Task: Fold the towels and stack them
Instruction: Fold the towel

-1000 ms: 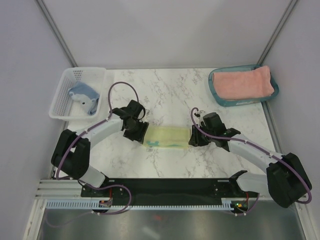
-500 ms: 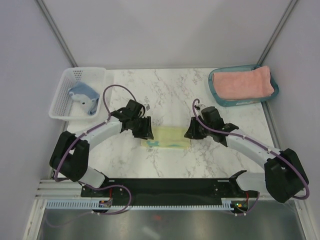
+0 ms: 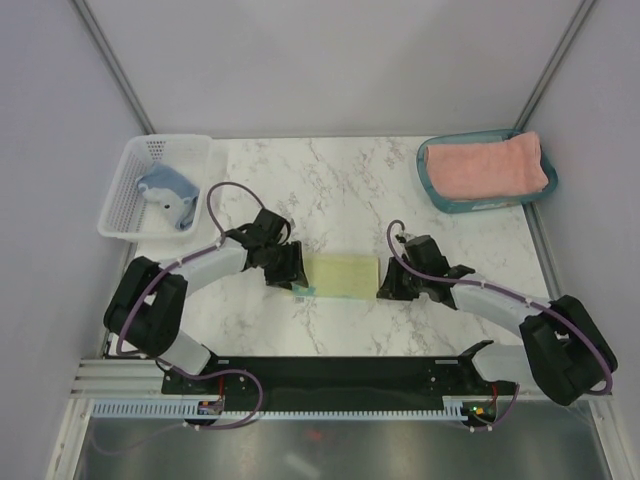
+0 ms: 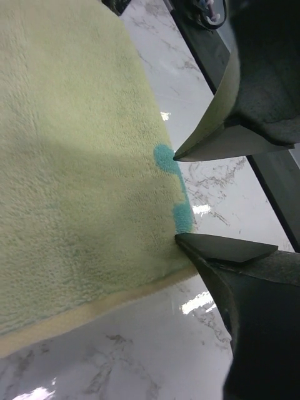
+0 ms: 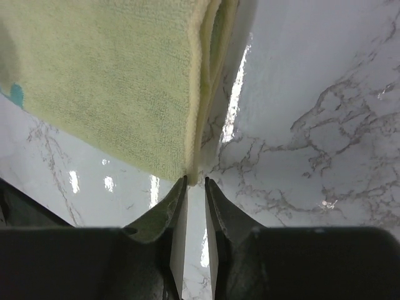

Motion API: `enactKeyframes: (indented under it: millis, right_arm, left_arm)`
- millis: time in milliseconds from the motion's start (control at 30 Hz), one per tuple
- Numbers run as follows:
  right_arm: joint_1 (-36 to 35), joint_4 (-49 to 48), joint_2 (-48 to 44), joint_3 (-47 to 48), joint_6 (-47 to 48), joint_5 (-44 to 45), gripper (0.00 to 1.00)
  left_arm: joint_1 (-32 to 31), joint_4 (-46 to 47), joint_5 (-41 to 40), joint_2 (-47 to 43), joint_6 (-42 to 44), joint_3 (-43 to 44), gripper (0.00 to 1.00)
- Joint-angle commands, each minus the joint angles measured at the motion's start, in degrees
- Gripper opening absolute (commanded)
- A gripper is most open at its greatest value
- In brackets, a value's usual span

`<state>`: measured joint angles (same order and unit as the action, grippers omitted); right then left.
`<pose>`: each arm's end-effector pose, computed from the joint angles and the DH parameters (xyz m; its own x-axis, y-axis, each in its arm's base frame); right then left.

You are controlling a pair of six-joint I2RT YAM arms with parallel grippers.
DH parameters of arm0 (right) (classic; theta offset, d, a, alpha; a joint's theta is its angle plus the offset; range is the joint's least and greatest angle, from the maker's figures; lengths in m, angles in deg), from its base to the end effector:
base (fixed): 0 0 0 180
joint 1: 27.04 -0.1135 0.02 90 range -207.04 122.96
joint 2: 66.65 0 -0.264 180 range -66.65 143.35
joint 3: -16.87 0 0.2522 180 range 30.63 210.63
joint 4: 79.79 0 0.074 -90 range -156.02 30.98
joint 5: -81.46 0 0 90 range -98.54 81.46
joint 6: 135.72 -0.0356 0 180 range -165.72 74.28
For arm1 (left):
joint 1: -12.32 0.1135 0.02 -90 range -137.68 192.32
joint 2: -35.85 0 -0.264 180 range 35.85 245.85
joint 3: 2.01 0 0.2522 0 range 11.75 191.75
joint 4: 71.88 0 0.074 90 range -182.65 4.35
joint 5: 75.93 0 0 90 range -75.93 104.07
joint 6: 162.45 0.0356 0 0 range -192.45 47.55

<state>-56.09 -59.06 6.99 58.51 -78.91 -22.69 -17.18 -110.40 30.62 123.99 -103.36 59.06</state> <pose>0.1927 0.1170 0.1468 -0.9108 0.1013 -0.4003 -0.1215 0.8608 0.4943 0.2393 -0.1470 0.1641 -0.9751 -0.0141 -0.2213 0.0858 0.8964 -0.4348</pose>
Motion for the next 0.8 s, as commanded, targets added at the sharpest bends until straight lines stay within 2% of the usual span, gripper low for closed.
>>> enactKeyframes:
  millis: [0,200,433,633,767]
  right_arm:
    - [-0.21,2.61,-3.86,4.89,0.41,1.41,0.25]
    - [-0.21,5.08,-2.55,10.87,-1.08,1.06,0.27]
    - [-0.12,-0.71,8.42,13.25,1.63,2.37,0.3]
    - [0.05,-2.04,12.66,12.9,3.92,4.13,0.34]
    - [0.05,0.5,10.56,15.01,3.58,4.92,0.4]
  left_arm:
    - [-0.21,-0.99,-1.0,-3.23,-0.99,5.59,0.58]
    - [-0.04,-4.34,-3.45,-3.33,-0.72,11.66,0.6]
    - [2.42,-1.62,-6.18,4.67,0.33,8.95,0.61]
    - [4.01,0.58,-5.31,6.96,1.82,9.02,0.63]
    - [4.09,-0.29,-1.89,6.0,2.88,12.36,0.65]
